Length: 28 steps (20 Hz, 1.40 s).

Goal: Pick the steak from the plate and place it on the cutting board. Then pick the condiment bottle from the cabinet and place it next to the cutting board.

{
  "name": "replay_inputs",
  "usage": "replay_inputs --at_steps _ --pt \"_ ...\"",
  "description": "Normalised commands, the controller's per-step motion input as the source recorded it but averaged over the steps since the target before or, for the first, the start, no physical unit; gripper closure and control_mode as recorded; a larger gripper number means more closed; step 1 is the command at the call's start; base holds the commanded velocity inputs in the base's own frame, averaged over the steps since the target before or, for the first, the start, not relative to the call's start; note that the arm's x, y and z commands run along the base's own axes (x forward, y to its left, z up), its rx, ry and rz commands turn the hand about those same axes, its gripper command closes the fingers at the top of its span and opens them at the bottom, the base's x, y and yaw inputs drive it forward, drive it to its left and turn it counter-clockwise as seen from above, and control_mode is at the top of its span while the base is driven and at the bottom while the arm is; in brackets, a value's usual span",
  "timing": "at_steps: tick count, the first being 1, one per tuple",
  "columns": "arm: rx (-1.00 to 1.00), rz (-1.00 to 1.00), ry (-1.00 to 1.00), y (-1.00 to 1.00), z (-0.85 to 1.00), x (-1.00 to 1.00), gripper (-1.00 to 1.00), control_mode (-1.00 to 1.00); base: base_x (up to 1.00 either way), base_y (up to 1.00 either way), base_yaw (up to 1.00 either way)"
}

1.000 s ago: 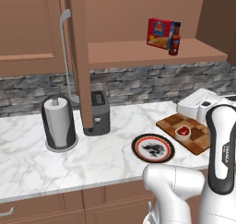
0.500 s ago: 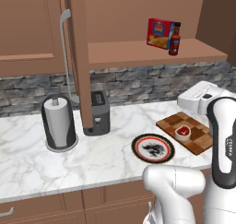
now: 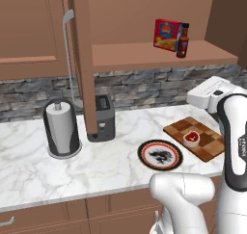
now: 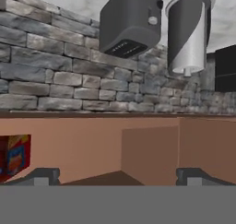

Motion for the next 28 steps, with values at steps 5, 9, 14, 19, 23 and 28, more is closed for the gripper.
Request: replay_inputs --at_steps 5,9,14,19,23,28 --pt "0.02 -0.04 -0.05 0.07 0.23 0.00 -1.00 -1.00 0.00 0.00 0.00" --pt "0.02 -0.05 -0.07 0.05 0.21 0.00 -1.00 -1.00 0.00 0.00 0.00" --pt "0.01 -0.04 -0.06 0.02 0.15 0.00 -1.00 -1.00 0.00 0.00 0.00" --pt "0.00 -0.03 0.00 0.00 0.03 0.00 -1.00 -1.00 0.00 0.00 0.00" --pt "0.00 0.00 0.00 0.00 0.00 0.00 -1.00 -1.00 0.00 0.00 0.00" --pt "0.00 -0.02 0.00 -0.13 0.00 0.04 -1.00 -1.00 0.00 0.00 0.00"
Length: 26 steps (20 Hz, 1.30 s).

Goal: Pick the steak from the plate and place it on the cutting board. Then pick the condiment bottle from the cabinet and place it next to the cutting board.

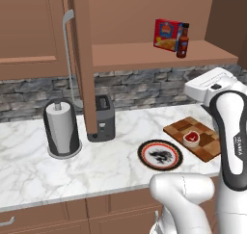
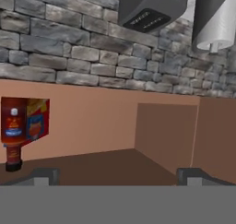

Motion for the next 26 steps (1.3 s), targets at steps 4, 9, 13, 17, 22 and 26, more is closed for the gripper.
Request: replay_inputs --at_steps 4,9,13,17,22,26 --pt "0.00 -0.05 0.00 -0.24 0.02 0.12 -1.00 -1.00 0.00 0.00 0.00" --pt "0.00 -0.05 0.00 -0.15 0.03 0.23 -1.00 -1.00 0.00 0.00 0.00" --pt "0.00 -0.04 0.00 0.00 0.02 0.30 -1.00 -1.00 0.00 0.00 0.00" --pt "0.00 -0.05 0.00 -0.01 0.03 0.31 -1.00 -1.00 0.00 0.00 0.00" --pt "0.00 -0.05 0.00 -0.06 0.03 0.29 -1.00 -1.00 0.00 0.00 0.00" --pt "0.00 -0.05 0.00 -0.13 0.02 0.28 -1.00 -1.00 0.00 0.00 0.00"
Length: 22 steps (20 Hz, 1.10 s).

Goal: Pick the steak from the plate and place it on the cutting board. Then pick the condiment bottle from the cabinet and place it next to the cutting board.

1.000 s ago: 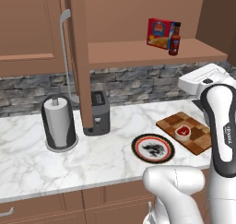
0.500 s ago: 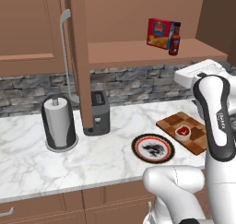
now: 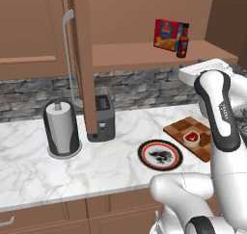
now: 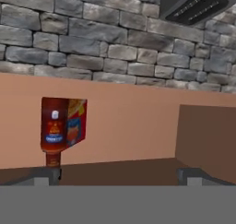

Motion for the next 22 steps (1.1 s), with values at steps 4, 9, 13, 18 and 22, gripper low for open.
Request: replay_inputs --at_steps 4,9,13,18,22 --pt "0.00 -0.05 0.00 -0.14 0.04 0.26 -1.00 -1.00 0.00 0.00 0.00" --pt "0.00 -0.06 0.00 -0.15 0.07 0.22 -1.00 -1.00 0.00 0.00 0.00" --pt "0.00 -0.05 0.00 -0.08 0.10 0.12 -1.00 -1.00 0.00 0.00 0.00" --pt "0.00 -0.04 0.00 -0.04 0.11 0.05 -1.00 -1.00 0.00 0.00 0.00" --pt "0.00 -0.03 0.00 -0.02 0.11 0.01 -1.00 -1.00 0.00 0.00 0.00"
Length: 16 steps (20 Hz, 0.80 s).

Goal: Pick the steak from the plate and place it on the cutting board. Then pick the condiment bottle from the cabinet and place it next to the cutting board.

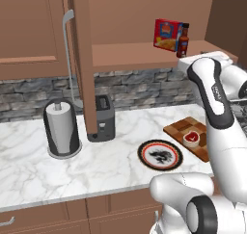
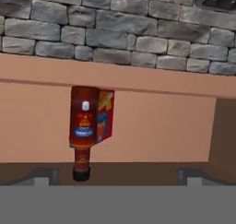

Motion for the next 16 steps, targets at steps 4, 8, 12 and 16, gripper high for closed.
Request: replay_inputs --at_steps 4,8,12,16 --pt "0.00 -0.03 0.00 -0.04 0.11 0.02 -1.00 -1.00 0.00 0.00 0.00" --pt "0.00 -0.03 0.00 -0.06 0.12 0.03 -1.00 -1.00 0.00 0.00 0.00" --pt "0.00 -0.03 0.00 -0.04 0.13 0.05 -1.00 -1.00 0.00 0.00 0.00" --pt "0.00 -0.03 0.00 -0.02 0.13 0.07 -1.00 -1.00 0.00 0.00 0.00"
